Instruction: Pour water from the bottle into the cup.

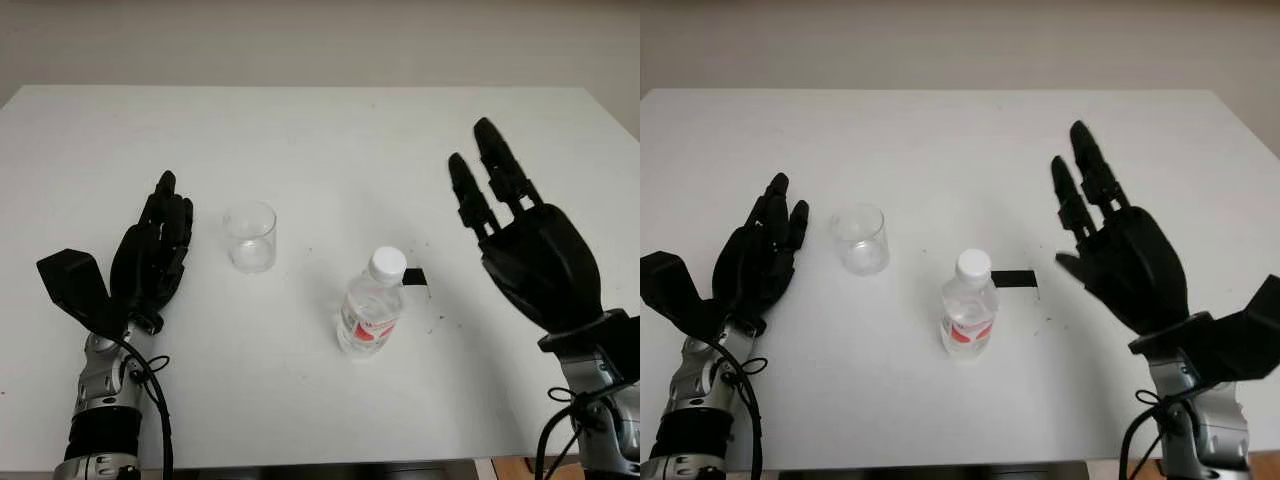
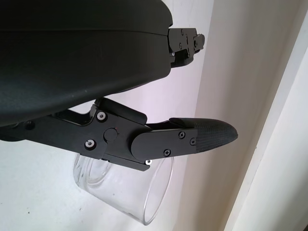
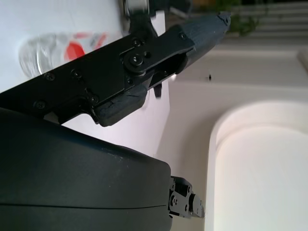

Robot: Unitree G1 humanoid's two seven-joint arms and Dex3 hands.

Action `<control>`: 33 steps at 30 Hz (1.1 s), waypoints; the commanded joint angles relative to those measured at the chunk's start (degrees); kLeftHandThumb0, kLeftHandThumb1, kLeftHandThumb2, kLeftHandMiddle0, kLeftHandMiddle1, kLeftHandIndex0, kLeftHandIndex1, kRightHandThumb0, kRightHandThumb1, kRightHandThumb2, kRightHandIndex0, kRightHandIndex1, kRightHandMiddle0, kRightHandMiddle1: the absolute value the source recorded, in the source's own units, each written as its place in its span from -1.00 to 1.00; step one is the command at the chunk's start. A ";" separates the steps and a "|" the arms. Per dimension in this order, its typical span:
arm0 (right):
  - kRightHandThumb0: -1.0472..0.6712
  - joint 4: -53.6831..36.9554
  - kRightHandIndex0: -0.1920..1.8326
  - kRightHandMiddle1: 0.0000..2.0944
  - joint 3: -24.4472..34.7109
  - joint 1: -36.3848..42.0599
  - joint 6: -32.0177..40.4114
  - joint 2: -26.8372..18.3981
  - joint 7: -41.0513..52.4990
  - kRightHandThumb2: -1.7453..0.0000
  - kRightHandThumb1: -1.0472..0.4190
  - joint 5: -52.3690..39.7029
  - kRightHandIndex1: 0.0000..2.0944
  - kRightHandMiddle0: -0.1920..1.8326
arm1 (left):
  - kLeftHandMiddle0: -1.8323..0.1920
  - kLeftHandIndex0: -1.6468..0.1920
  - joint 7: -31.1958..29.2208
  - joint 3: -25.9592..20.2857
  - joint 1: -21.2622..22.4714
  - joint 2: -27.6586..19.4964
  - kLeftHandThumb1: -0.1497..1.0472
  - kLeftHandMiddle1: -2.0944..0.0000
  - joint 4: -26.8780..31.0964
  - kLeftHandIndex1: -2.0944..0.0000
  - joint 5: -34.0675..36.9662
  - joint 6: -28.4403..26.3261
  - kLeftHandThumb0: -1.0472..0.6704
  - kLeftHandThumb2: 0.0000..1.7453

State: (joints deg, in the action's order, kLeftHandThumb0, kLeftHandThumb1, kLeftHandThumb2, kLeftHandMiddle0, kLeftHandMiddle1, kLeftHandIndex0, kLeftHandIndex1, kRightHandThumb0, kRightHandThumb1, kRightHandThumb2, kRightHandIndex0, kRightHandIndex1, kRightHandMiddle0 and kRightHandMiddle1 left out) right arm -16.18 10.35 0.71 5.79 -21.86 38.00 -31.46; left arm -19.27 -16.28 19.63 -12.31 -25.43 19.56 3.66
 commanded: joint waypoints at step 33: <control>-0.80 9.91 -1.00 -1.00 -17.50 -4.17 -9.85 9.40 -3.97 0.95 -0.63 18.38 -1.00 -1.00 | 0.92 0.89 0.84 0.54 1.31 0.46 1.00 0.95 -0.29 0.95 -0.36 0.97 -0.64 -0.46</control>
State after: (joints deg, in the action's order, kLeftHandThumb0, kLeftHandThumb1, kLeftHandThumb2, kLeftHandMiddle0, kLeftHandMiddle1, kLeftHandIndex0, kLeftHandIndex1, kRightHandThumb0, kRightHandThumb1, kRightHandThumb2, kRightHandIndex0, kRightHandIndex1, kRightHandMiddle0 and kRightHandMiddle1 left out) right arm -5.02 -7.10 -2.77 -4.34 -12.75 34.35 -12.91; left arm -18.11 -15.97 19.65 -11.93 -25.68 19.52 3.95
